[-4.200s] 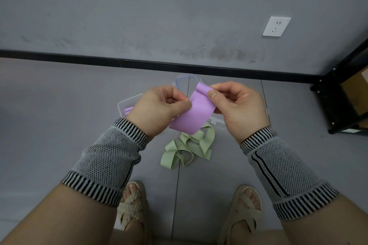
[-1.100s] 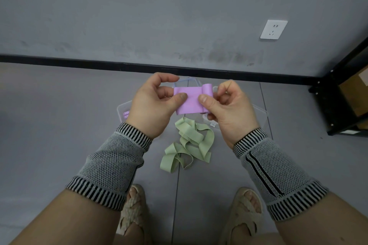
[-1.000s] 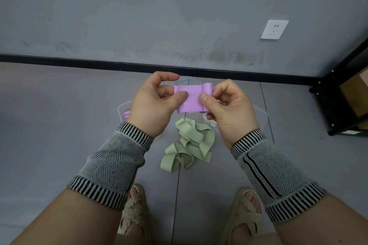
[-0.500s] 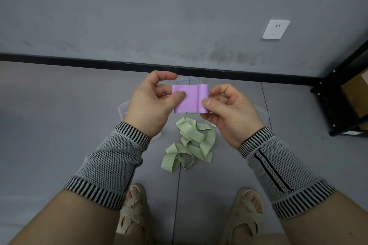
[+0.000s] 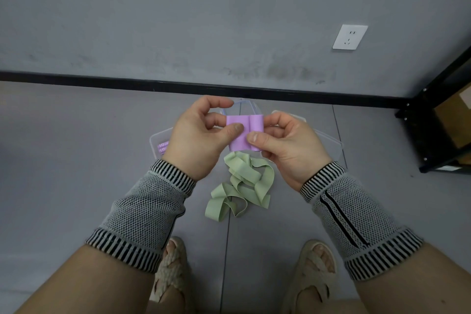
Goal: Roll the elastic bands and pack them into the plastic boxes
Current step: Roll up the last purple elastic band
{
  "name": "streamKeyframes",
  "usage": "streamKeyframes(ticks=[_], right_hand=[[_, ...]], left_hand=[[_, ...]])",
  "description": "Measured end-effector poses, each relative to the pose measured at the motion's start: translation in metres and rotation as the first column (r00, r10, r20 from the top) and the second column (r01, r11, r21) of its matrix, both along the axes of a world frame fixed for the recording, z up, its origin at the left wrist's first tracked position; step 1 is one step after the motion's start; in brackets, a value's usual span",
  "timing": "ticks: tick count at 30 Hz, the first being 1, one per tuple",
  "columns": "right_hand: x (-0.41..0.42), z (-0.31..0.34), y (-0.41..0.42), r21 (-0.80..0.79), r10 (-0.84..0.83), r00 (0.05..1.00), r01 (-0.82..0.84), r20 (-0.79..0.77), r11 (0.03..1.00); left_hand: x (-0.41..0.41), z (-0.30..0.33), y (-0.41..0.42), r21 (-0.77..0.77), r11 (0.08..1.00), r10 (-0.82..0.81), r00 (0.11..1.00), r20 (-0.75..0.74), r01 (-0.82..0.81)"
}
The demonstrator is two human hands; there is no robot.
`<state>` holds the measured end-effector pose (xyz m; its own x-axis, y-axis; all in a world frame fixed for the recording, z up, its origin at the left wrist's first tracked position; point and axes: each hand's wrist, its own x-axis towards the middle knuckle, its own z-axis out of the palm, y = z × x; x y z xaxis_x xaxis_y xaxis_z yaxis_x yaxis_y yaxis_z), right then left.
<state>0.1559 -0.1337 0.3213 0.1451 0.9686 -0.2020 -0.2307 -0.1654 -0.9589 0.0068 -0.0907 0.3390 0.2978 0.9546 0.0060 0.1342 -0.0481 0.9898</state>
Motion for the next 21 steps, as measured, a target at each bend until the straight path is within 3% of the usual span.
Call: streamKeyframes(ticks=[11,15,17,21], right_hand=[[-0.0023,0.0024,-0.0029,0.033,0.043,0.977,-0.051,0.207,0.998],[-0.0048,0.0040,-0.0043,0.060,0.038,0.947,-0.060,0.317,0.996],[-0.0046,0.0038,-0.0047,0.075,0.032,0.953,-0.057,0.302,0.996],[-0.0024,0.0031,-0.0054,0.063,0.010,0.993,-0.017,0.114,0.998]], left_hand=[[0.0040,-0.0061,-0.0005,-0.103,0.994,-0.036,0.998,0.056,0.042],[0.0059,-0.0074,-0.0020,-0.078,0.996,-0.029,1.000,0.010,0.030],[0.0053,-0.0077,-0.0014,-0.065,0.998,-0.009,1.000,-0.001,0.008],[0.0020,-0.0067,0.0014,-0.072,0.997,0.041,0.999,0.011,-0.040]])
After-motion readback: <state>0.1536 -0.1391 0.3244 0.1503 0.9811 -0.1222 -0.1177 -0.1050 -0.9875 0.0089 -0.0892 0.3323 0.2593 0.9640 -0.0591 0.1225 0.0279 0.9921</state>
